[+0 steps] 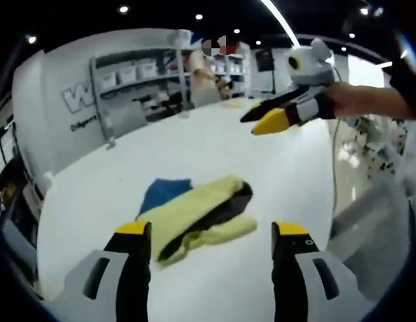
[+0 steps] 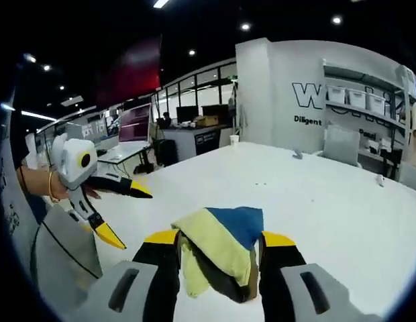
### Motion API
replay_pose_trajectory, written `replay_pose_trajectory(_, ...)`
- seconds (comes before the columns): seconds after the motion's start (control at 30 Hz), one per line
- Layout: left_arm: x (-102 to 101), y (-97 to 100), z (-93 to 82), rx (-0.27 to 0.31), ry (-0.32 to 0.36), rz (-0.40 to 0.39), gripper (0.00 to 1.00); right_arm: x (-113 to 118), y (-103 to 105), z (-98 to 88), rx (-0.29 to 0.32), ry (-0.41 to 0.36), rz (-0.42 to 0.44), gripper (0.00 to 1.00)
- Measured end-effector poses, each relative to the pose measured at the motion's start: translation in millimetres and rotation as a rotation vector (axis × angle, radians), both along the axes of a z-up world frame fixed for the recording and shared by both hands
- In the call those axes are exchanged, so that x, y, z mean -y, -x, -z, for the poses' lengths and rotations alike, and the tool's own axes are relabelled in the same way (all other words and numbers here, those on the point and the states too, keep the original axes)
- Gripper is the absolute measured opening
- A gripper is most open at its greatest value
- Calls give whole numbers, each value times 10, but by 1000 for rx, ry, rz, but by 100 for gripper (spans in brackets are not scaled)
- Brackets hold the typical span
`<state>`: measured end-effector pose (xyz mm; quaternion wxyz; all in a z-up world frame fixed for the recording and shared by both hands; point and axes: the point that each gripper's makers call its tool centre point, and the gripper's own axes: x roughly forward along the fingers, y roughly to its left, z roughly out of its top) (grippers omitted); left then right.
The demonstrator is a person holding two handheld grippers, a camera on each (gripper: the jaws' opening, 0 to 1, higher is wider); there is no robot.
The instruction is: Fold the garment on the visible template until the final outline fits inside the template.
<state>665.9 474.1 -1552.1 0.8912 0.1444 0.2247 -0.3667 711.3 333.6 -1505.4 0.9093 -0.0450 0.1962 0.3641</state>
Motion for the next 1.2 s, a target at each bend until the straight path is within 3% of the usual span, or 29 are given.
replay_pose_trajectory(0.17, 60, -65, 80, -21, -4, -8, 66, 59, -235, 71, -1, 12, 0, 42)
replay_pose_trajectory(0.4, 133, -147, 217, -43, -23, 8, 66, 89, -353, 132, -9, 8, 5, 42)
replay_pose_trajectory(0.57, 199, -210, 259, -21, -32, 16, 57, 98, -346, 161, -18, -5, 15, 41)
replay_pose_trajectory(1.0, 514, -269, 599, -52, -85, 100, 59, 252, -287, 174, -19, -16, 47, 44)
replay_pose_trajectory(1.2, 606, -322, 693, -49, -118, 130, 56, 347, -299, 184, -8, 2, 70, 54)
